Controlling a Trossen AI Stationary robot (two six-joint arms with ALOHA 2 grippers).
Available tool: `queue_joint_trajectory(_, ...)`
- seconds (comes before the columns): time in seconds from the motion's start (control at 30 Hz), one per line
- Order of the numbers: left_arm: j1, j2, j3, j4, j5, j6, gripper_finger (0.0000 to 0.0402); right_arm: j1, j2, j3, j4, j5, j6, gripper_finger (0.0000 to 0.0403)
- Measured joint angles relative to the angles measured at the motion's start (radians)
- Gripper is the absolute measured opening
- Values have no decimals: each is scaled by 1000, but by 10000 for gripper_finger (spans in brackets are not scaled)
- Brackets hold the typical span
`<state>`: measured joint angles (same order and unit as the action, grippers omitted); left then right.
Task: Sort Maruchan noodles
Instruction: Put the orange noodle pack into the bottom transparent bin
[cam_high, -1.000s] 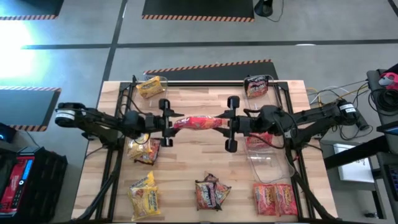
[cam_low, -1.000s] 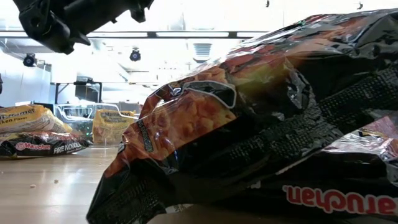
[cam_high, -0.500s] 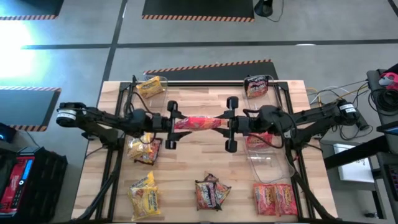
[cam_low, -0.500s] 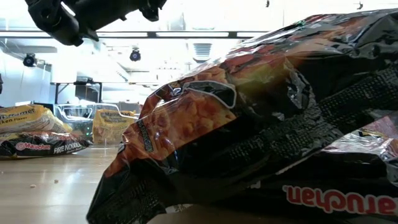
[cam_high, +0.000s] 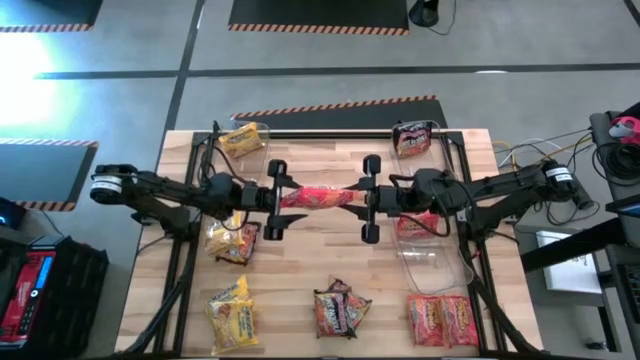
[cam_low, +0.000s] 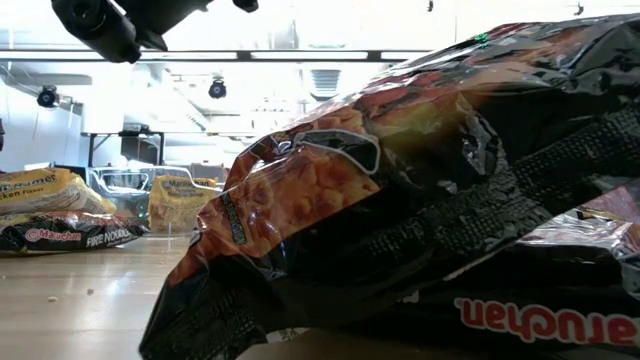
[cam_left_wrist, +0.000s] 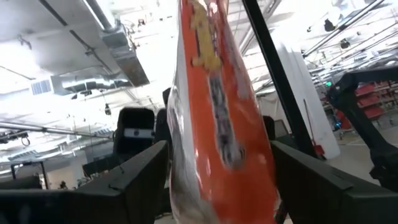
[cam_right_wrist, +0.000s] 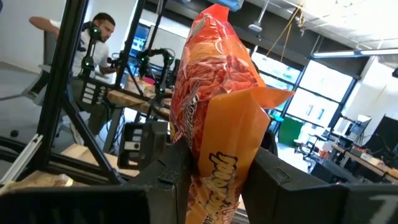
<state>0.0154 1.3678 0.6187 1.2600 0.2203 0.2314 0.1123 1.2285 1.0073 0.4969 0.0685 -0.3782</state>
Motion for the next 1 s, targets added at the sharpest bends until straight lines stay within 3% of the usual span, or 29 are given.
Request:
queue_joint_trajectory(0.27, 0, 4, 9, -36, 1, 22, 229, 0, 0, 0, 1, -36, 5, 97)
queue_joint_trajectory(0.7, 0, 5, 9, -47, 2, 16, 127, 0, -4, 0, -49, -50, 52, 105)
queue_joint_trajectory(0.87, 0, 6, 8, -67, -2, 14, 121, 0, -39, 0, -157, -43, 103, 119)
queue_joint_trajectory(1.0, 0, 6, 8, -68, -1, 14, 124, 0, -103, 23, -354, -32, 188, 148)
